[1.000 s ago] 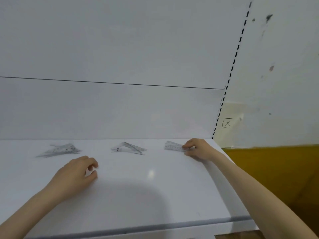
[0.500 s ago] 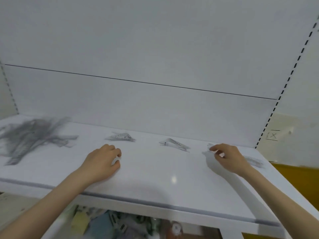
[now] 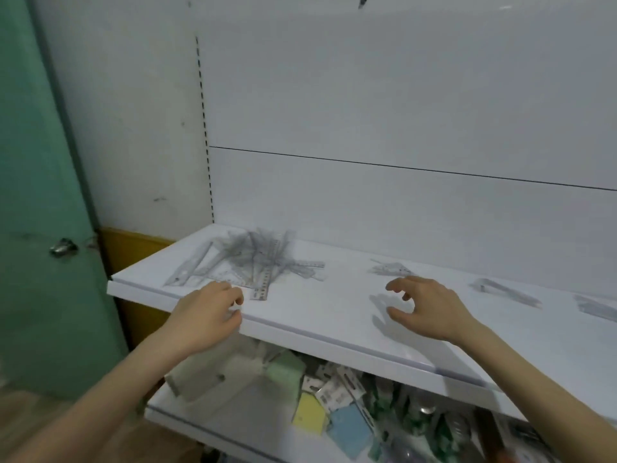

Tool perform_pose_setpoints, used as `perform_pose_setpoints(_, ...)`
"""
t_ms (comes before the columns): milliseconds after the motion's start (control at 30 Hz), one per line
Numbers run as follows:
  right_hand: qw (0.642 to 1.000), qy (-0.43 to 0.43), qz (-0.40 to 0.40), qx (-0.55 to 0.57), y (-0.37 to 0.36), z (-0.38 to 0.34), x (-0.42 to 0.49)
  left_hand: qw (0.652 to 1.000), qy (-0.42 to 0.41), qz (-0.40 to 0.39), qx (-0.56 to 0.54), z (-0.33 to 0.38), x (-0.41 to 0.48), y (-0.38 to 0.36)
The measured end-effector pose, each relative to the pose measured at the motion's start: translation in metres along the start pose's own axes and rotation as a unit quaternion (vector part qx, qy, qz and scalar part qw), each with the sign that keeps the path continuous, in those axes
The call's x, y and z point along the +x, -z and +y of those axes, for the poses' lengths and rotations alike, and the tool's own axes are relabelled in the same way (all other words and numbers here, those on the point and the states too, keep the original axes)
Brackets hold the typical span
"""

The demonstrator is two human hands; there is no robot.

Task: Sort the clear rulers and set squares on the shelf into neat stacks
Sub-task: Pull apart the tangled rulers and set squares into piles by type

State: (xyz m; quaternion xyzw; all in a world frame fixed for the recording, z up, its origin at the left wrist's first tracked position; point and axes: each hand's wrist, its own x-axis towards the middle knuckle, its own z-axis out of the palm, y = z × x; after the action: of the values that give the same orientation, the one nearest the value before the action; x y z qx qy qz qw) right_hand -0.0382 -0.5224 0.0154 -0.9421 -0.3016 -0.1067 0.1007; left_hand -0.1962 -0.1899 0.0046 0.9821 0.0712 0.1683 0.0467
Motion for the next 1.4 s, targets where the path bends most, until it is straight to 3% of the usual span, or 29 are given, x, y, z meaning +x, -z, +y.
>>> perform_pose_setpoints(233, 0.999, 0.045, -0.022, -0.007, -0.03, -0.094, 0.044, 0.999, 0.052, 0.0, -0.013, -0.099, -0.002, 0.005)
perform_pose_setpoints(733, 0.987, 0.147, -0.037, 0.06, -0.088, -0.218, 0.182, 0.995, 0.091, 0.023, -0.027, -0.188, 0.085, -0.014)
perform_pose_setpoints(867, 0.993, 0.088, -0.02, 0.08, -0.104, -0.263, 0.213, 0.997, 0.051, 0.016, -0.057, -0.203, 0.114, -0.025)
perform_pose_setpoints(1033, 0.994, -0.096, -0.029, 0.032, -0.116, -0.307, 0.243, 0.996, -0.037, -0.019, -0.082, -0.229, 0.144, -0.035)
perform_pose_setpoints(1167, 0.987, -0.146, -0.047, -0.039, -0.116, -0.323, 0.255, 0.99, -0.084, -0.047, -0.101, -0.241, 0.16, -0.036)
perform_pose_setpoints(1300, 0.979, -0.196, -0.042, -0.025, -0.115, -0.326, 0.252, 0.979, -0.121, -0.055, -0.157, -0.241, 0.169, -0.038)
perform_pose_setpoints(1400, 0.968, -0.242, -0.047, 0.047, -0.115, -0.321, 0.248, 0.968, -0.137, -0.062, -0.201, -0.234, 0.174, -0.042)
